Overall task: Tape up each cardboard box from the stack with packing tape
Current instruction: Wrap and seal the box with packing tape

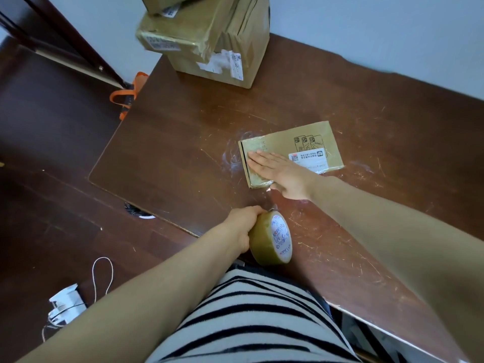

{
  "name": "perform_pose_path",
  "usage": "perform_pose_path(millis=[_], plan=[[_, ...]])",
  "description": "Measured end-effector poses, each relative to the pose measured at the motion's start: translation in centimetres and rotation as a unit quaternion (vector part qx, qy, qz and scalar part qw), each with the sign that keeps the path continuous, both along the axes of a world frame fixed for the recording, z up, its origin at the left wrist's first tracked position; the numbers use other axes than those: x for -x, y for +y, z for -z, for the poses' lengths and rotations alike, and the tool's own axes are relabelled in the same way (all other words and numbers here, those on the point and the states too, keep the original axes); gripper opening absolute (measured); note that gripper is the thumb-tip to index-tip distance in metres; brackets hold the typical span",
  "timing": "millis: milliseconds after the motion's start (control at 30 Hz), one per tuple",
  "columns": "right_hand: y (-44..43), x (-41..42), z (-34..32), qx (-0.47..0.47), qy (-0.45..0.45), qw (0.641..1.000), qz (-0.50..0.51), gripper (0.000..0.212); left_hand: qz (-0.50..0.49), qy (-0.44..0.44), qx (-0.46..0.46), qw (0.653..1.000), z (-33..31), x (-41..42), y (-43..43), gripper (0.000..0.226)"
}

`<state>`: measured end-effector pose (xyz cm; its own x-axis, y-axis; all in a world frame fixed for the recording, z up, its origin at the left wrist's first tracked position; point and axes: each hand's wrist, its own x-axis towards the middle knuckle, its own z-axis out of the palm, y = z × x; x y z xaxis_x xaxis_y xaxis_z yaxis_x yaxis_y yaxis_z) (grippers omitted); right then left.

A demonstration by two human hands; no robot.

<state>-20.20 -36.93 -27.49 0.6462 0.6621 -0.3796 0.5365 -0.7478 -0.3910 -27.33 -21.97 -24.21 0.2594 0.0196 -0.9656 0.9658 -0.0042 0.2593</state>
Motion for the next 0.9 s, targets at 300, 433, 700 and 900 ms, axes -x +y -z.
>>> perform_pose_path(millis=[300,433,700,900], plan=[[0.0,-3.4,-3.4,-0.070,0.064,0.993,0.076,0.073,-0.026,-0.005,0.008,1.000,-0.1,-0.8,0.5,0.010],[0.2,-5.2,-5.3,-0.056,0.024,0.995,0.078,0.065,-0.046,-0.012,0.009,0.999,-0.3,-1.1,0.9,0.015],[-0.5,-10.1,-8.0,-0.090,-0.087,0.983,0.138,0.044,-0.077,-0.022,0.014,0.997,-0.6,-2.4,1.2,0.022],[-1.1,-10.4,-6.4,-0.053,-0.200,0.971,0.122,0.048,-0.087,-0.021,0.026,0.996,-1.0,-3.5,0.6,0.010]])
